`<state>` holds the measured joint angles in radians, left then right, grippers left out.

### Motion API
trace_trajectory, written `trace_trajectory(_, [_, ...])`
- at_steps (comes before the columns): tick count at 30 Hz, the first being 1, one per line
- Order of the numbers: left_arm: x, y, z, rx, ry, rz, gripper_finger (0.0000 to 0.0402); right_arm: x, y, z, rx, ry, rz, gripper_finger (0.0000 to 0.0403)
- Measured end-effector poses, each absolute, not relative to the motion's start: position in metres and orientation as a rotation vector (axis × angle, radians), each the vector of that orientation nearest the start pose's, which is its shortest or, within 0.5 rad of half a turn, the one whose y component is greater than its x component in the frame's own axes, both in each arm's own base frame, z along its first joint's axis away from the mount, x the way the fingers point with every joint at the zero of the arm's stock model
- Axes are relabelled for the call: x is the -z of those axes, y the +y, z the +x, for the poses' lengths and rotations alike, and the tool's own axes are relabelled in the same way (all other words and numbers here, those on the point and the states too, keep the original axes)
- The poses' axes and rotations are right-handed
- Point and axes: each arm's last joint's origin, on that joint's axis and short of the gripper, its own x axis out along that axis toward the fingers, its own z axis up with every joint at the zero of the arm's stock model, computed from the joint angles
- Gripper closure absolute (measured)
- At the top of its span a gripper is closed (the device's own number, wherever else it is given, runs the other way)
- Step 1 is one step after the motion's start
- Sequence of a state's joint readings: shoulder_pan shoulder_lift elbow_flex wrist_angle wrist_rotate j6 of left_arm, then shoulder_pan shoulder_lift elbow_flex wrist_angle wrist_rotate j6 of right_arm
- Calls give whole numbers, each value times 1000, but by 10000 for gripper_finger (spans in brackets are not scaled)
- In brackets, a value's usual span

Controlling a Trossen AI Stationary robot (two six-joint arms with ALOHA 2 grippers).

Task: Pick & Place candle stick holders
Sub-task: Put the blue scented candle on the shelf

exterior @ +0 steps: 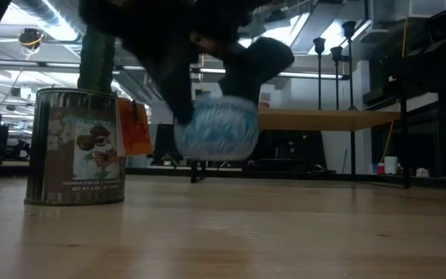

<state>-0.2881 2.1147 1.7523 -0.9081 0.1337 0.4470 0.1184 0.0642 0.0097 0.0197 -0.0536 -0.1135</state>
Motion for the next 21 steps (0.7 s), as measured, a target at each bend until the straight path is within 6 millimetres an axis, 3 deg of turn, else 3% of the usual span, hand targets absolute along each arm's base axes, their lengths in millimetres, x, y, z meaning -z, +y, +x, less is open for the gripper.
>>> trace_trajectory(21, [-270, -61, 409, 379, 1086, 240, 115, -164, 13, 100, -174, 25, -114, 392])
